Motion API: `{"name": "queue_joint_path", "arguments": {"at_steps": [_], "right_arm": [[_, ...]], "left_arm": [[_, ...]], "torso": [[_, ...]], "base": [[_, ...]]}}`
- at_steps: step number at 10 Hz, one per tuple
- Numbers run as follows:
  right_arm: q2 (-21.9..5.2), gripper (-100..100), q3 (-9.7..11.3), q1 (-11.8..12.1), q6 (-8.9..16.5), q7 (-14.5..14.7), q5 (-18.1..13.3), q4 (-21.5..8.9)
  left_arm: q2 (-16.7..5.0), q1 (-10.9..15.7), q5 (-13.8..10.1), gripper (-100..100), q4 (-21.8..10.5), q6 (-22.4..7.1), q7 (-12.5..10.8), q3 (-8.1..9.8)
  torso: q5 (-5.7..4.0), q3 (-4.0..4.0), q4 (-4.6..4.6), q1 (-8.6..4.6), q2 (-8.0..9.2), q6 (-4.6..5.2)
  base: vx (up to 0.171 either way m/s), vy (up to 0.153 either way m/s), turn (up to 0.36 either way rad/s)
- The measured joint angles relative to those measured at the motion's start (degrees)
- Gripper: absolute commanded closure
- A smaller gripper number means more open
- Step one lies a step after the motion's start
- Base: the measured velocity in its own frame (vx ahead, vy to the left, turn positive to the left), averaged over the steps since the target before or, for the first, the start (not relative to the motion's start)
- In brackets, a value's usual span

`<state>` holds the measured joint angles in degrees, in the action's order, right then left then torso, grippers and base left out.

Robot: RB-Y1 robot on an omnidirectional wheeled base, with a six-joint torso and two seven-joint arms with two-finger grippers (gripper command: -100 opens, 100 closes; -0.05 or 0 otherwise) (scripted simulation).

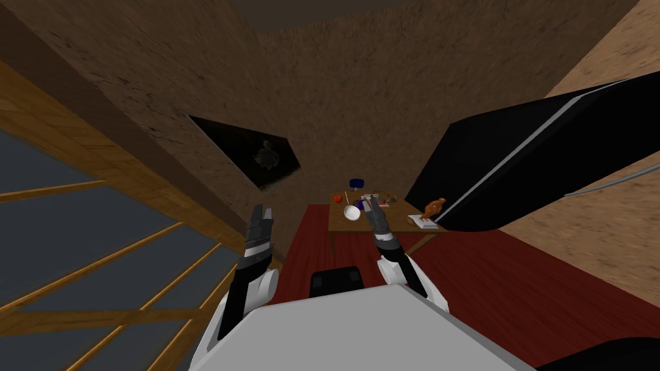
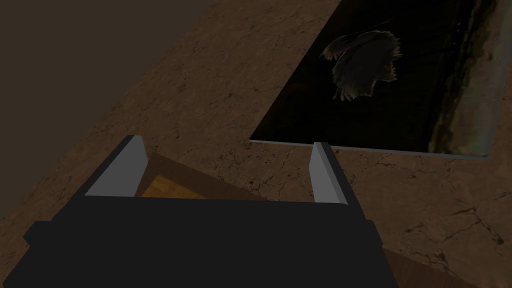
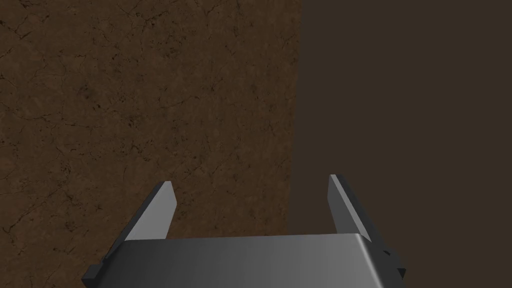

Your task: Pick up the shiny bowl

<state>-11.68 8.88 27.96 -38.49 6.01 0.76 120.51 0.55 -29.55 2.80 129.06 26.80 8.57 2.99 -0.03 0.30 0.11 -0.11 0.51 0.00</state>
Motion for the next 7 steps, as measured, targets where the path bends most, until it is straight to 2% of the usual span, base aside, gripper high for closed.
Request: {"name": "queue_joint_path", "arguments": {"at_steps": [4, 5, 6, 7], "right_arm": [[-4.14, -100, 2.44, -1.96, -0.23, 0.34, -0.92, -6.0], [-5.59, -100, 4.09, -2.5, -0.28, 0.71, -1.68, -7.57], [-6.76, -100, 4.4, -2.91, -0.28, 0.63, -1.73, -9.14], [-7.96, -100, 5.71, -2.98, -0.82, 0.86, -2.36, -10.73]], "left_arm": [[0.0, -0.01, 0.0, 0, 0.0, 0.0, 0.0, 0.0], [0.0, 0.0, 0.0, 0, 0.0, 0.0, 0.0, 0.0], [0.0, -0.01, 0.0, 0, 0.0, 0.0, 0.0, 0.0], [0.0, -0.01, 0.0, 0, 0.0, 0.0, 0.0, 0.0]], "torso": [[0.02, -0.17, -0.06, 0.07, -0.3, -0.01], [0.01, -0.12, -0.04, 0.04, -0.2, -0.01], [0.02, -0.13, -0.04, 0.06, -0.23, 0.02], [0.02, -0.13, -0.05, 0.08, -0.22, 0.0]], "base": [[-0.069, -0.003, 0.082], [-0.076, -0.003, 0.037], [-0.077, 0.001, 0.073], [-0.056, 0.005, 0.056]]}}
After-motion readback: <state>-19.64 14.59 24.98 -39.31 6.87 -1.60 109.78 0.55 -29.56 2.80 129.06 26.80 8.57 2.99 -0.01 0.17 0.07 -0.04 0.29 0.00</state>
